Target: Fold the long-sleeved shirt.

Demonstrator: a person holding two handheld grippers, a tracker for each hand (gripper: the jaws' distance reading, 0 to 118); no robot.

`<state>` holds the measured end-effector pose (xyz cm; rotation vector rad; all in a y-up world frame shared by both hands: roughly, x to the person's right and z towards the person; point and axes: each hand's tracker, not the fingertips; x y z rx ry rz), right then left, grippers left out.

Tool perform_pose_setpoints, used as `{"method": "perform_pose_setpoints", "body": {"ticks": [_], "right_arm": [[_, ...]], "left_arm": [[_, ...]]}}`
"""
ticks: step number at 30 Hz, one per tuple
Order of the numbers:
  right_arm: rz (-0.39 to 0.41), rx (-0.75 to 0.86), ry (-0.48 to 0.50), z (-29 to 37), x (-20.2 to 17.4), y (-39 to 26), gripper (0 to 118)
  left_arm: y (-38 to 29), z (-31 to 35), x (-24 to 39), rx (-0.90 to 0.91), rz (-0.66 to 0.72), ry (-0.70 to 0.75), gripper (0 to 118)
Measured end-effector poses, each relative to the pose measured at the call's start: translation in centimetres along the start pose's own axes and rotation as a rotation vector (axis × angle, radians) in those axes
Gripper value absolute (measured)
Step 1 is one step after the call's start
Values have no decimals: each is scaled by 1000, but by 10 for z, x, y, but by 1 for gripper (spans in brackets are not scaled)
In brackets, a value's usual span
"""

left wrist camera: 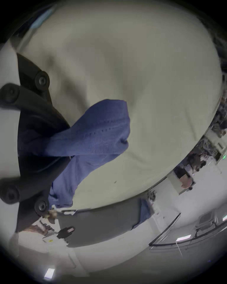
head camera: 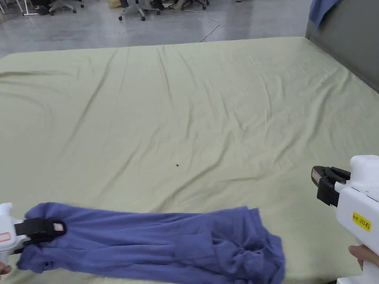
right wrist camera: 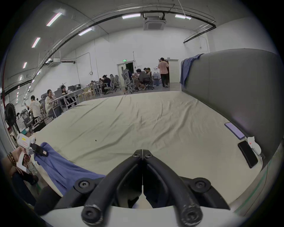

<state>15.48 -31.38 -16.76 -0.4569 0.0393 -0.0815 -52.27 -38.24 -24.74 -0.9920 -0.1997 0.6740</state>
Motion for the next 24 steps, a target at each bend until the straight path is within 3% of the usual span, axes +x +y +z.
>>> {"method": "perform_pose_setpoints", "body": {"ticks": [4,8,12,17,24], "right_arm": [[-2,-8,5,-1,0,0,0],[1,-9,17,-1,-2,1,0],[13,-2,21,-1,-4,1,0],[11,-1,25,1,-4,2,0],[-1,-8,24,6,3,1,0]], "left_arm": [[1,26,-19,72,82,102,5],[-8,31,17,40,12,-43,5],[-26,26,99,8,-100,-270,5],[-69,-26,204,-105,-224,-393,5],[-117,-161,259,-352,-268,-382,5]]}}
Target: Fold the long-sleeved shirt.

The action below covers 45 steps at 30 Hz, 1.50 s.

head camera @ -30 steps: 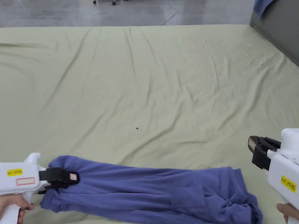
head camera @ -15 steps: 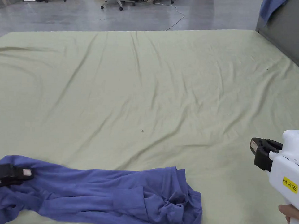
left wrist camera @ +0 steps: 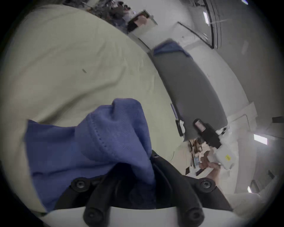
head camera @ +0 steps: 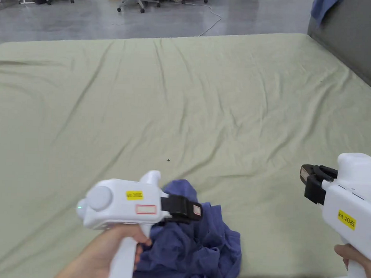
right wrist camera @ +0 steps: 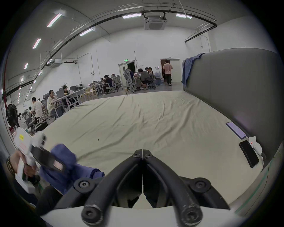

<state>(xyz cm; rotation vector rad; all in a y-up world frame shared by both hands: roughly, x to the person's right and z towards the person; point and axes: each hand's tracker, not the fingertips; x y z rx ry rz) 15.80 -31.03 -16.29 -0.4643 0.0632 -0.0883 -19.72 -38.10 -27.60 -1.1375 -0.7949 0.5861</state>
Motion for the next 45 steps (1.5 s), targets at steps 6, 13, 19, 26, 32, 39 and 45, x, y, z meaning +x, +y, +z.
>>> {"method": "perform_pose_setpoints", "body": {"ticks": [6,13,19,26,32,39,45], "right_arm": [[-8,2,6,5,5,1,0],[-26,-13,29,1,4,1,0],[-25,-10,35,4,3,2,0],[-31,-16,38,4,5,1,0],[-29,-24,31,4,7,1,0],[-80,-86,163,4,-9,17,0],[-115,-275,408,-21,-69,24,0]], "left_arm": [[-1,-12,-14,8,68,-128,85],[-2,76,30,264,-154,157,99],[-41,67,46,257,-433,559,0],[-61,-6,45,86,-409,395,0],[-59,-71,59,12,-396,320,0],[-46,-17,79,129,-431,143,0],[-29,79,57,306,-362,194,0]]}}
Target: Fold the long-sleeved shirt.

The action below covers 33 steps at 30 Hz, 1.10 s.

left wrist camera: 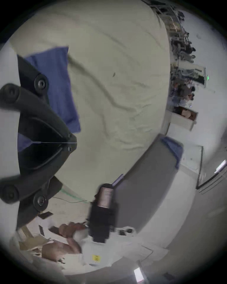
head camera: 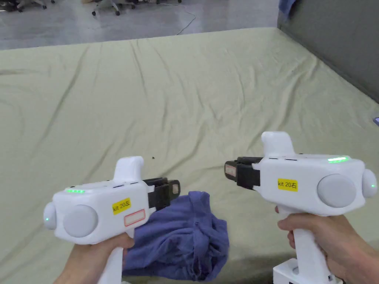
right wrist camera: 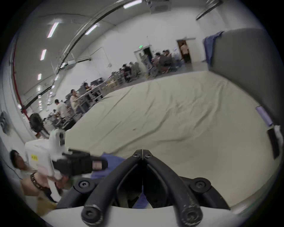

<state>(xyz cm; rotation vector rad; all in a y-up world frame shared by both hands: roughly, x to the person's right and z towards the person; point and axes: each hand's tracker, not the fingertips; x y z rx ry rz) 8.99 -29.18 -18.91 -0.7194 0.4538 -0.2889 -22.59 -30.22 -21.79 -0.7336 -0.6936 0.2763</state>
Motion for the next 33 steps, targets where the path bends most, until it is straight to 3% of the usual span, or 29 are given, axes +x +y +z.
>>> {"method": "perform_pose_setpoints", "body": {"ticks": [2,6,11,12,13,14,15,18,23,28,30,31,32,33], "right_arm": [[-17,-82,64,-23,-13,-6,0],[-27,-261,88,-71,-26,-24,0],[-167,-423,42,-102,13,-51,0],[-183,-444,15,-104,23,-57,0],[-193,-459,5,-106,31,-62,0],[-205,-472,-20,-108,42,-68,0],[-219,-459,-28,-108,50,-72,0],[-342,-422,43,-102,64,-79,0],[-276,-433,28,-106,58,-78,0],[-283,-430,32,-108,58,-80,0],[-291,-432,34,-108,59,-79,0],[-296,-435,34,-108,59,-78,0],[-303,-440,32,-106,58,-75,0],[-318,-451,24,-105,55,-71,0]], "left_arm": [[-4,15,-27,9,18,64,0],[-21,31,-70,-16,119,111,0],[-43,36,-101,-23,233,74,0],[-46,34,-107,-33,262,46,4],[-48,32,-110,-43,286,41,27],[-50,27,-116,-67,329,53,71],[-53,21,-124,-103,364,56,71],[-62,11,-144,-111,455,24,109],[-76,-11,-165,-109,563,-89,109],[-75,-40,-176,-133,687,-273,107],[-76,-54,-182,-163,622,-198,85],[-73,-58,-176,-196,560,-123,63],[-71,-60,-175,-236,494,-93,23],[-74,-57,-162,-205,529,-144,20]]}}
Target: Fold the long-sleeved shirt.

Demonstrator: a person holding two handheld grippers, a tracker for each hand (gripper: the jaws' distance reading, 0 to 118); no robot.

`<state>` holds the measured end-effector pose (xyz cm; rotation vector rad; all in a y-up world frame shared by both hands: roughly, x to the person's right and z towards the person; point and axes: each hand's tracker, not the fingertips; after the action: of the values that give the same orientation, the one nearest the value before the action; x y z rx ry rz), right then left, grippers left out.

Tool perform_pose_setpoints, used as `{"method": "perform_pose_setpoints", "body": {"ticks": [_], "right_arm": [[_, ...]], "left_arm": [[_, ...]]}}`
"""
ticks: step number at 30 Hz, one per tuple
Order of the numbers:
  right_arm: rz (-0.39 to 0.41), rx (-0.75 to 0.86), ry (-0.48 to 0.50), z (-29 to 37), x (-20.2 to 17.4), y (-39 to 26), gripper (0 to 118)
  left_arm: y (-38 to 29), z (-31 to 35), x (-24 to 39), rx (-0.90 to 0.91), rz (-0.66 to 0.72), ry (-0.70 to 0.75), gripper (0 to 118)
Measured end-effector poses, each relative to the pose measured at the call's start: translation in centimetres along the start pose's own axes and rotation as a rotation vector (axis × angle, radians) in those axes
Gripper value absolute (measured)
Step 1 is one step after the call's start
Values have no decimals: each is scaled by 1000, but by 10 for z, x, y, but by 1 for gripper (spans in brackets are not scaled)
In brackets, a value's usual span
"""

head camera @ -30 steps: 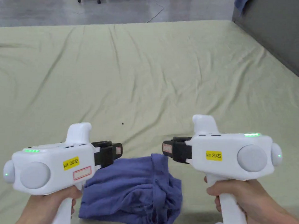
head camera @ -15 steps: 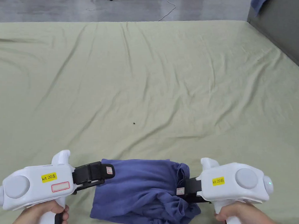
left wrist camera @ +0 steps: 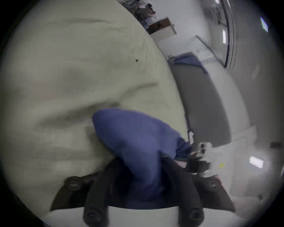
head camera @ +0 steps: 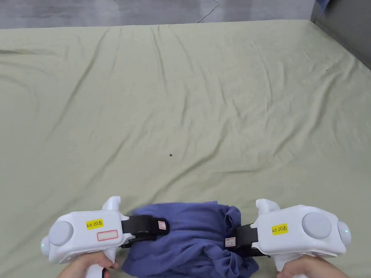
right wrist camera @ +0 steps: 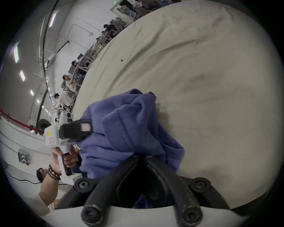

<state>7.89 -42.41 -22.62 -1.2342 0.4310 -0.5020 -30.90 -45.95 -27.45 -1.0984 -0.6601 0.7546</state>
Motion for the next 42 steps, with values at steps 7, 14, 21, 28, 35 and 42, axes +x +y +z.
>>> {"method": "perform_pose_setpoints", "body": {"ticks": [7,14,21,28,35,42], "right_arm": [[155,205,62,26,-92,17,0],[611,567,-52,-40,-252,25,0],[757,615,89,-161,-377,33,0],[815,538,130,-211,-413,25,0],[783,540,124,-186,-396,36,0],[769,703,78,-81,-363,49,0]], "left_arm": [[16,62,16,62,-108,-9,18],[57,191,-31,208,-158,105,18],[99,352,-155,345,-150,322,18],[105,426,-217,486,5,570,53],[85,407,-160,632,-33,585,115],[73,354,-26,733,-373,376,0]]}}
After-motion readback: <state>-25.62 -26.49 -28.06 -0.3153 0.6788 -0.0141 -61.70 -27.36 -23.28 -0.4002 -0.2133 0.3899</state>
